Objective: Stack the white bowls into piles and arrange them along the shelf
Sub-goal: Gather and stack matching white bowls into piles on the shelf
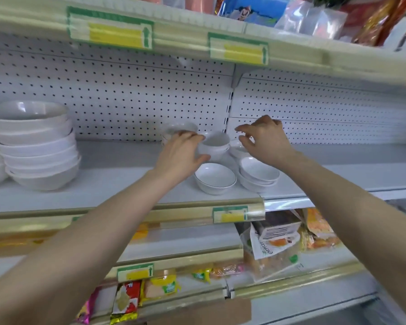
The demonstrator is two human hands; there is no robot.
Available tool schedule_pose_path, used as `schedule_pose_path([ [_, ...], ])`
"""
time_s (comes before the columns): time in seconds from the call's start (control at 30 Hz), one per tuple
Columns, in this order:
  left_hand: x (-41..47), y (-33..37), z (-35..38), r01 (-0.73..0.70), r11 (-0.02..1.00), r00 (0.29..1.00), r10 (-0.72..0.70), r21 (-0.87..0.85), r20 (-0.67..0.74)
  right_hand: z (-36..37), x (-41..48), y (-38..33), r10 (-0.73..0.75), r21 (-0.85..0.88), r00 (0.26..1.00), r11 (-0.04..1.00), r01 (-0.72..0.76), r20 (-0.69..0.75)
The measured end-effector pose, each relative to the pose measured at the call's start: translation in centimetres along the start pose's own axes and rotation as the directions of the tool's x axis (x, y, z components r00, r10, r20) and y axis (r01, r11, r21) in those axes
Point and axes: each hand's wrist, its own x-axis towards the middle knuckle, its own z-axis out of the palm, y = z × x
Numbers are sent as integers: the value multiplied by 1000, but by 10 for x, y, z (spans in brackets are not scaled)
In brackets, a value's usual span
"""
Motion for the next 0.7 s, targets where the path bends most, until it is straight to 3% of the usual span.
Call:
schedule_pose_path([
  [0.3,15,25,53,73,996,997,-74,45,34,31,-2,69,-9,39,986,999,2,169],
  [0.5,2,19,56,167,983,984,-171,81,40,55,8,55,-138,147,967,983,107,214],
  [0.7,-22,-2,45,269,961,962,-271,61,30,68,17,22,-182,196,928,973,122,324],
])
